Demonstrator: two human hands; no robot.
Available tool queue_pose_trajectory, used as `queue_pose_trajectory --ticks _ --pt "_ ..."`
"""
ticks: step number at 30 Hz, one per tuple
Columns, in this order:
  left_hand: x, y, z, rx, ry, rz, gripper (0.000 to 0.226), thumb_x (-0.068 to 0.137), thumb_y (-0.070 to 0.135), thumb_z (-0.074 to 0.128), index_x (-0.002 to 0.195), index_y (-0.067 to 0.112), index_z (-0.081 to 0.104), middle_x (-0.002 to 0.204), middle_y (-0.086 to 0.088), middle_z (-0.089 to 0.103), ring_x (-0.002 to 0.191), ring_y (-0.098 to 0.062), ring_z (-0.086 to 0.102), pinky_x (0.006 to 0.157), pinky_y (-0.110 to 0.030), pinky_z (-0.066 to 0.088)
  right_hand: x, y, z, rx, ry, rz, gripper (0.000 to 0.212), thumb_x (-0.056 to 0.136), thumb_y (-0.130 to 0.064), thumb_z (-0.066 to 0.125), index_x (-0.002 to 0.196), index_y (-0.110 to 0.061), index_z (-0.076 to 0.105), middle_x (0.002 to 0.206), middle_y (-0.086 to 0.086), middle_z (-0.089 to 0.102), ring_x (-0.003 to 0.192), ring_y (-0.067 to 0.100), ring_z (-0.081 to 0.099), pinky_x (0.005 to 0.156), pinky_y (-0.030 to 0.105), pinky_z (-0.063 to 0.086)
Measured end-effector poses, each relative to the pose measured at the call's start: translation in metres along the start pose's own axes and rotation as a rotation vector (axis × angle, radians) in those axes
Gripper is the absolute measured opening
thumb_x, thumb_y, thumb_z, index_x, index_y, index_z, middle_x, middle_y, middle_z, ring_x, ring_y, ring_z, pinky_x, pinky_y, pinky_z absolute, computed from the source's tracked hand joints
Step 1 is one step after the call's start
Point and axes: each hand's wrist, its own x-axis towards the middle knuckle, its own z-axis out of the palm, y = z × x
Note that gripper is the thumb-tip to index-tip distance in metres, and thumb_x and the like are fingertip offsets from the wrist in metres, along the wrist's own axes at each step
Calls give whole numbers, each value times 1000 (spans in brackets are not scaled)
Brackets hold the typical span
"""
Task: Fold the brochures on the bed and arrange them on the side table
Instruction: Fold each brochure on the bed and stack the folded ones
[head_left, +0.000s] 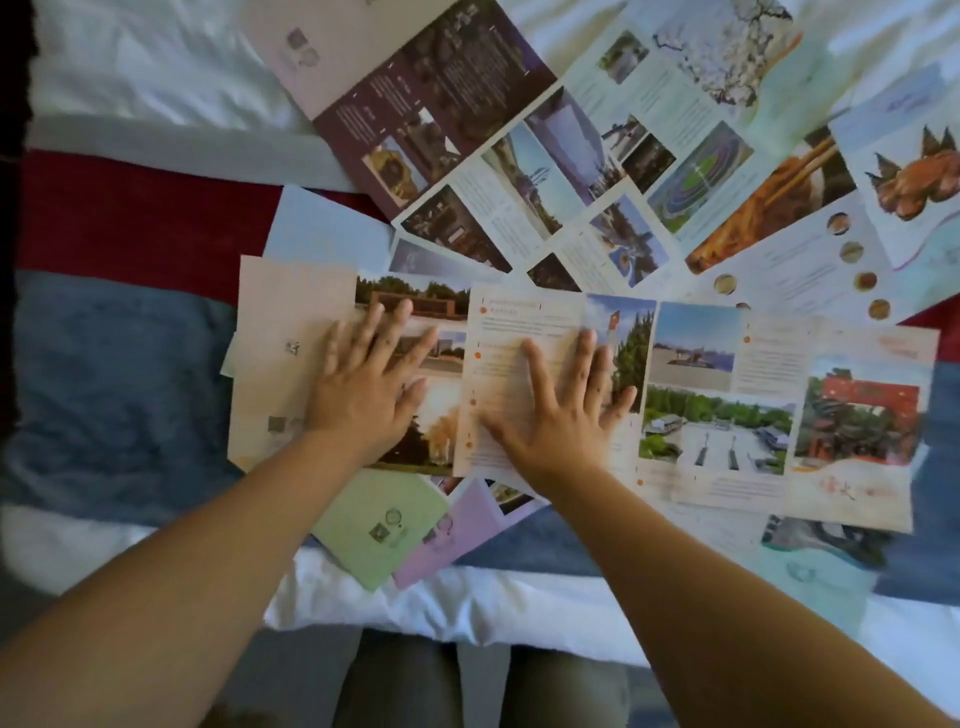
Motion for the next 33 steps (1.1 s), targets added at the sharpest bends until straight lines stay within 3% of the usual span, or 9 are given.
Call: queue_pose_trajectory --ticks 3,8,13,16,20,27,33 --pt "-16 -28 23 -35 103 -130 62 105 54 12 159 42 -17 170 -1 -23 157 -36 -15 123 -64 -5 6 13 9 -95 93 -36 99 83 -95 24 154 -50 -28 161 8 -45 150 35 -37 119 70 -13" --pt "-33 -31 61 -129 275 -208 66 103 49 27 164 34 8 172 -11 1 157 -42 -1 123 -65 1 13 19 32 -169 265 -91 97 87 -91 28 162 -44 -12 170 14 -23 156 39 -20 120 72 -4" --pt "-32 -34 74 -202 401 -260 70 105 50 20 165 16 10 171 -17 6 158 -37 3 127 -56 2 20 26 46 -217 329 -143 97 88 -89 26 164 -39 -7 172 9 -18 157 43 -14 119 74 -3" --pt "-36 -33 75 -210 401 -333 74 104 53 23 165 14 9 170 -21 5 157 -41 3 127 -54 3 16 24 46 -231 335 -190 94 92 -83 27 165 -34 -7 173 6 -16 157 43 -15 122 70 -5" --pt "-33 -30 71 -225 393 -336 77 103 60 20 165 15 8 171 -20 4 157 -42 1 127 -54 1 15 6 37 -239 317 -305 79 99 -73 20 165 -37 -5 173 5 -14 156 44 -17 124 65 -6" --pt "-37 -17 65 -376 408 -312 80 102 63 9 164 13 11 171 -16 7 158 -37 2 127 -54 4 23 -10 52 -265 352 -275 78 101 -72 19 165 -34 -7 173 9 -14 155 46 -16 123 67 -3" --pt "-36 32 44 -652 423 -167 88 99 68 23 163 8 18 171 -12 15 158 -33 8 126 -54 11 22 -12 54 -286 348 -278 79 101 -67 22 165 -33 -8 173 11 -15 155 47 -16 123 67 -1"
